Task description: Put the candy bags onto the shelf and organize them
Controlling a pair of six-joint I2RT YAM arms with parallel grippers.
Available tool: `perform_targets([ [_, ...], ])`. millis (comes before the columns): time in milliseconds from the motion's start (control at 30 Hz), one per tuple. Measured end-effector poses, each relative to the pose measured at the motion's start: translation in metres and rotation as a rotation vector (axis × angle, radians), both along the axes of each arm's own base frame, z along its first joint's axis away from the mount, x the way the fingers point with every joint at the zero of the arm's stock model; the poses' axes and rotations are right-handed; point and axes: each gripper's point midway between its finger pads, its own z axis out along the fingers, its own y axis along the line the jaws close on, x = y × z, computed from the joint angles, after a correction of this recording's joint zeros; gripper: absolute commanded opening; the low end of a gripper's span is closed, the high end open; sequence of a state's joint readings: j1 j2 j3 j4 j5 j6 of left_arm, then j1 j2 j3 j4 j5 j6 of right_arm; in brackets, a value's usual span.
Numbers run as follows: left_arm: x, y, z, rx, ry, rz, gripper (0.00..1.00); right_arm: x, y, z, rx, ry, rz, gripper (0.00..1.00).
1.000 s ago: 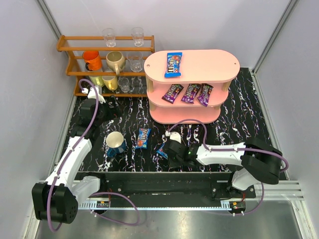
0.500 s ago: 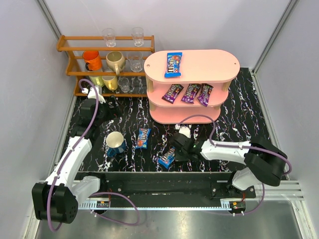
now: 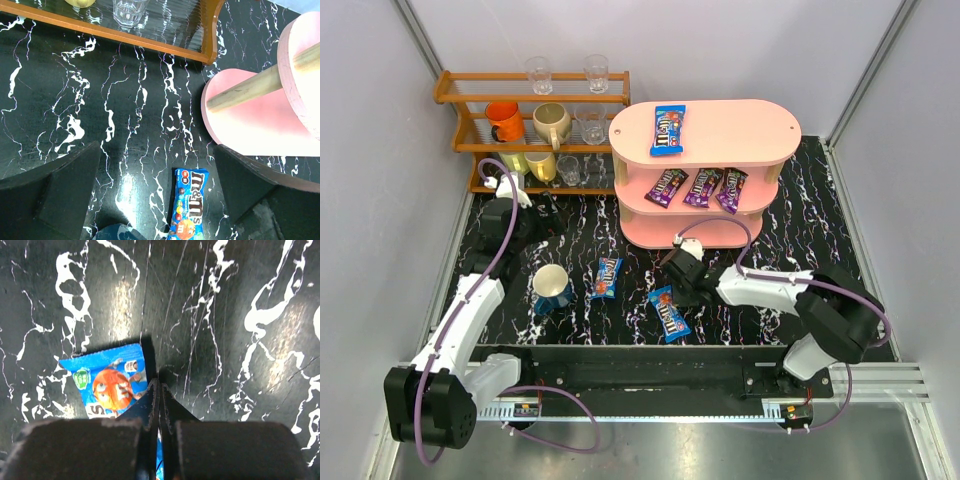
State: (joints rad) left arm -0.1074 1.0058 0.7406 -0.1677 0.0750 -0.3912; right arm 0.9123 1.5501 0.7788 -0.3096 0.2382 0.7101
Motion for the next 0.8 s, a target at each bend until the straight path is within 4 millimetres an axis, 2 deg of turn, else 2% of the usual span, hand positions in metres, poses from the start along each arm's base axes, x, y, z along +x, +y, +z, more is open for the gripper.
perform_targets([
  [67, 0.000, 0.000, 0.000, 0.000, 0.001, 0.000, 0.99, 0.007, 0.000, 0.000, -0.013, -0.011, 0.003, 0.00],
  [100, 0.000, 0.000, 0.000, 0.001, 0.001, 0.000, 0.99, 0.009, -0.001, 0.001, -0.019, -0.017, 0.004, 0.04],
  [200, -0.001, 0.000, -0.001, 0.002, 0.004, 0.000, 0.99, 0.012, -0.008, 0.001, -0.043, -0.029, -0.002, 0.41],
  [233, -0.001, 0.000, -0.001, 0.002, 0.004, 0.000, 0.99, 0.012, -0.011, 0.002, -0.051, -0.036, 0.000, 0.56],
  [333, -0.001, 0.000, -0.001, 0.002, 0.004, 0.000, 0.99, 0.004, -0.030, 0.005, -0.063, -0.045, -0.012, 0.70],
  [467, -0.001, 0.000, -0.001, 0.003, 0.004, 0.000, 0.99, -0.016, -0.050, 0.021, 0.015, -0.076, -0.022, 0.79],
  [633, 0.000, 0.000, -0.001, 0.002, 0.005, 0.000, 0.99, -0.035, -0.047, 0.049, 0.225, -0.126, -0.014, 0.78],
  [700, 0.000, 0.000, -0.003, 0.003, 0.009, 0.000, 0.99, -0.040, -0.043, 0.051, 0.278, -0.119, -0.004, 0.76],
  [800, 0.000, 0.000, -0.003, 0.003, 0.010, 0.000, 0.99, -0.050, -0.035, 0.042, 0.323, -0.067, 0.022, 0.74],
])
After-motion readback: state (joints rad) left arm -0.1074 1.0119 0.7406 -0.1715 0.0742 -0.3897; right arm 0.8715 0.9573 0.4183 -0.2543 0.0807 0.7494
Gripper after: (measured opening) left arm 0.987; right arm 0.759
